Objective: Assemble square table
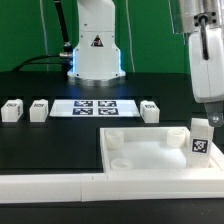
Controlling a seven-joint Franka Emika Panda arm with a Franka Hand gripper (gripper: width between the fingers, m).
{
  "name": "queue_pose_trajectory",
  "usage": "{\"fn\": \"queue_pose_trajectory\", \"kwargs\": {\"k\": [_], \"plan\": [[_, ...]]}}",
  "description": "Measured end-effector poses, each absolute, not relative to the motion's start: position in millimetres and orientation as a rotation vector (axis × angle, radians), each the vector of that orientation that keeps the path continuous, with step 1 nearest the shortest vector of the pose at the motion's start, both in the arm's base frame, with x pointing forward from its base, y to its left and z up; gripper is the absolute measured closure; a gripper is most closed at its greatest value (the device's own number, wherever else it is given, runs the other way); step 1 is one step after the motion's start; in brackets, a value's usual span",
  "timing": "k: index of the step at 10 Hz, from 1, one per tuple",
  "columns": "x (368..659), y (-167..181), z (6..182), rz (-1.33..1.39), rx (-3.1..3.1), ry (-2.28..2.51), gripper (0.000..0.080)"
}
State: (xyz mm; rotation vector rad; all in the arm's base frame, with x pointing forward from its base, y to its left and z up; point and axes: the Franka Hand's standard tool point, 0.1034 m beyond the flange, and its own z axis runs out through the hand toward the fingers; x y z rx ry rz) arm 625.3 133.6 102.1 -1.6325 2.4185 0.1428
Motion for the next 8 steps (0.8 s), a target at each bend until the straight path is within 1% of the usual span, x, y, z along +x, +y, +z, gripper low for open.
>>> {"fn": "queue_pose_trajectory", "kwargs": {"k": [2, 3, 4, 5, 6, 8], "plan": [[625, 135, 102.3, 0.139, -1.669, 2.392, 0.0151], [617, 143, 106.4, 0.144, -1.689, 2.376, 0.0151], [602, 148, 107.4, 0.133, -1.738, 2.342, 0.0151], [588, 150, 104.0, 0.116, -1.852, 2.262, 0.0151], [582, 153, 101.9, 0.111, -1.926, 2.206, 0.0151], [585, 151, 102.1, 0.086, -2.061, 2.074, 0.0151]]}}
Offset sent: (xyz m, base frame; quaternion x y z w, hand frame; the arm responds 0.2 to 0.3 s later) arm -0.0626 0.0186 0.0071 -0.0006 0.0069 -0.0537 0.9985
